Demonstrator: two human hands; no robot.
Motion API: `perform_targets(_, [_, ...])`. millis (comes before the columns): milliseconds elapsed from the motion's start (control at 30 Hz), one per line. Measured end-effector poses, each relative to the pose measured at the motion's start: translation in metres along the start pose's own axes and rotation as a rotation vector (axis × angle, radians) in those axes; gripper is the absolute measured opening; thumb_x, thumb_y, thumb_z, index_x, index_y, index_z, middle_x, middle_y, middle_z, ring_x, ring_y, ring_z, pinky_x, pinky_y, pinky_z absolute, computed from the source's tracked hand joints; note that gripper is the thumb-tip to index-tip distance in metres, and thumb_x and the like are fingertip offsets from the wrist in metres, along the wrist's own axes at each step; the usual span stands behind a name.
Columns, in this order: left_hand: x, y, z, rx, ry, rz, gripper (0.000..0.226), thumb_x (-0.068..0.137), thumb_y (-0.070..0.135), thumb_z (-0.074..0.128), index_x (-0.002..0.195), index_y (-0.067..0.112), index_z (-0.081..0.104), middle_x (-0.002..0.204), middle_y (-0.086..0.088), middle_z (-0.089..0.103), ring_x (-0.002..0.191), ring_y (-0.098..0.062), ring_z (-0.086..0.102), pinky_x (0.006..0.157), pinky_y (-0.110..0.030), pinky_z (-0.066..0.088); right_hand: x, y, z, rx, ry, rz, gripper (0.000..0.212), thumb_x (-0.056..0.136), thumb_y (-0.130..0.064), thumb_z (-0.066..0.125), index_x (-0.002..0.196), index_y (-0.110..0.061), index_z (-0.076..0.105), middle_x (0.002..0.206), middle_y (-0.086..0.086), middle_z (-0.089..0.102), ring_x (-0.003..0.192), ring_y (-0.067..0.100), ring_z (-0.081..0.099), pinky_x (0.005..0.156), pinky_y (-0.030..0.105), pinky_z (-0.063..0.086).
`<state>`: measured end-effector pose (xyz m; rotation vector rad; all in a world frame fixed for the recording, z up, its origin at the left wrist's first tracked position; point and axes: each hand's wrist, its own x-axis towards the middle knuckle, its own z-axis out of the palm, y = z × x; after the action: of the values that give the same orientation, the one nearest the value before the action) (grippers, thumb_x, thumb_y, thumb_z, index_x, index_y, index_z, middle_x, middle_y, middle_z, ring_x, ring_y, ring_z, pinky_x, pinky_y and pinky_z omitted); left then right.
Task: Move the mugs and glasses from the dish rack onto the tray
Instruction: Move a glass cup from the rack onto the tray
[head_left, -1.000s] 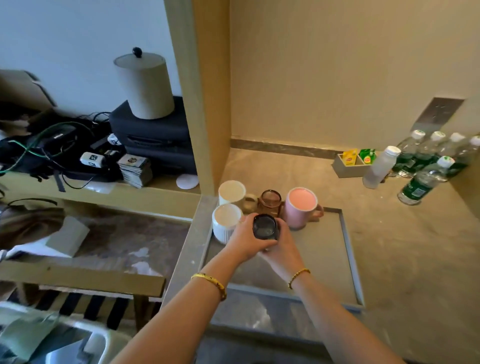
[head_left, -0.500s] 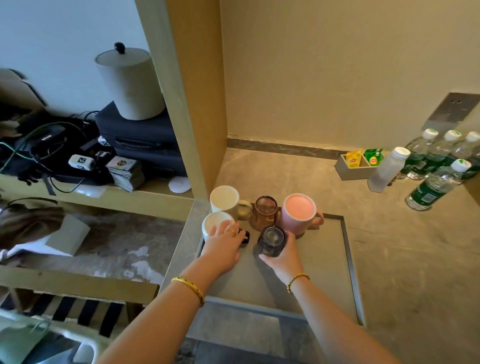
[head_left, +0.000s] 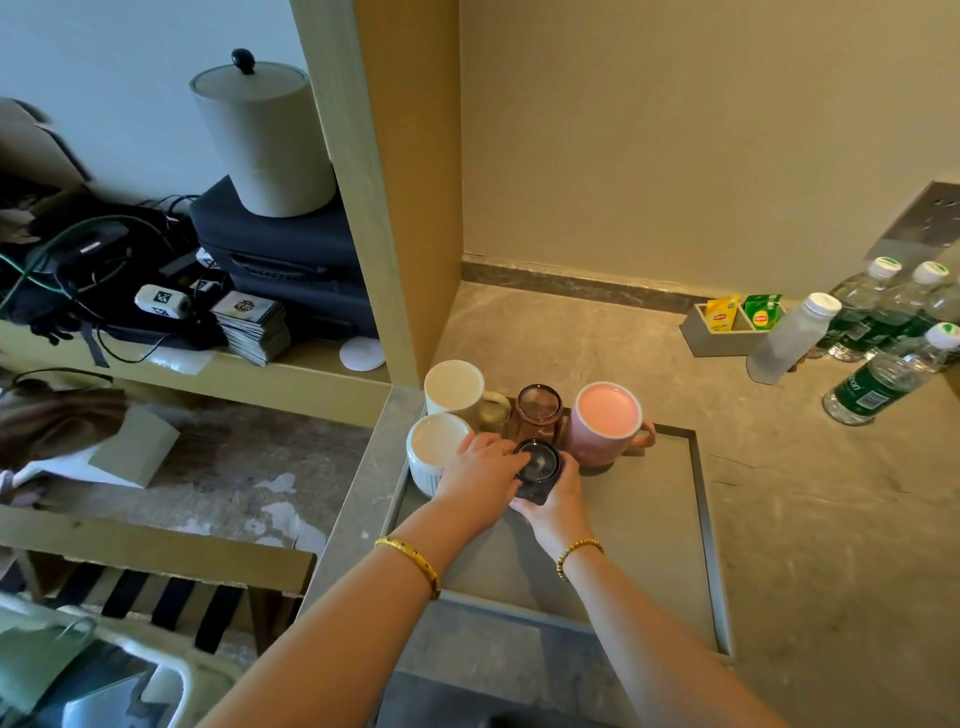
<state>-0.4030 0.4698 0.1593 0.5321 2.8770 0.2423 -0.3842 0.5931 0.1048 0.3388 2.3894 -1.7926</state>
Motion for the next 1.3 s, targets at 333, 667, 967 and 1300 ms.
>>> perform_targets(333, [-0.012,0.004,0.006,0.285,0.017,0.044,0.062,0.092,0.018,0.05,0.146,0.016,0.021,0.143,-0.013,0.038,0.138,-0.033,0.019,0.114,-0.046,0.012,-0.009,0.002,-0.009,-0.245,-0.013,0.046,0.055,0.077,-0.007,0.072,0.126,-0.014,0.048,0.118,0.003,0.061,0.11,0.022,0.056,0.091,0.028,0.044])
perform_targets(667, [-0.026,0.0,0.013,0.161,0.057,0.015,0.057,0.096,0.024,0.042,0.147,0.019,0.019,0.144,-0.01,0.037,0.138,-0.029,0.02,0.114,-0.044,0.015,-0.016,0.001,-0.006,-0.334,0.032,0.049,0.051,0.082,-0.001,0.063,0.129,-0.012,0.045,0.127,0.01,0.056,0.12,0.028,0.05,0.102,0.037,0.04])
perform_targets(967, [-0.064,-0.046,-0.024,-0.314,0.394,-0.208,0.032,0.094,0.014,0.041,0.12,0.011,0.06,0.121,-0.01,0.061,0.112,-0.029,0.048,0.093,-0.036,0.04,-0.049,-0.045,0.053,-0.528,0.353,-0.461,0.055,0.07,0.013,0.053,0.124,0.004,0.046,0.13,0.023,0.044,0.125,0.038,0.04,0.109,0.045,0.029])
perform_targets(1300, [-0.207,-0.166,-0.01,-0.536,0.546,-0.622,0.033,0.095,0.011,0.037,0.119,0.016,0.059,0.124,-0.003,0.058,0.115,-0.02,0.048,0.095,-0.031,0.041,-0.109,-0.082,0.208,-0.532,-0.191,-0.714,0.03,0.081,0.006,0.051,0.109,0.0,0.058,0.109,0.019,0.059,0.102,0.033,0.055,0.092,0.045,0.046])
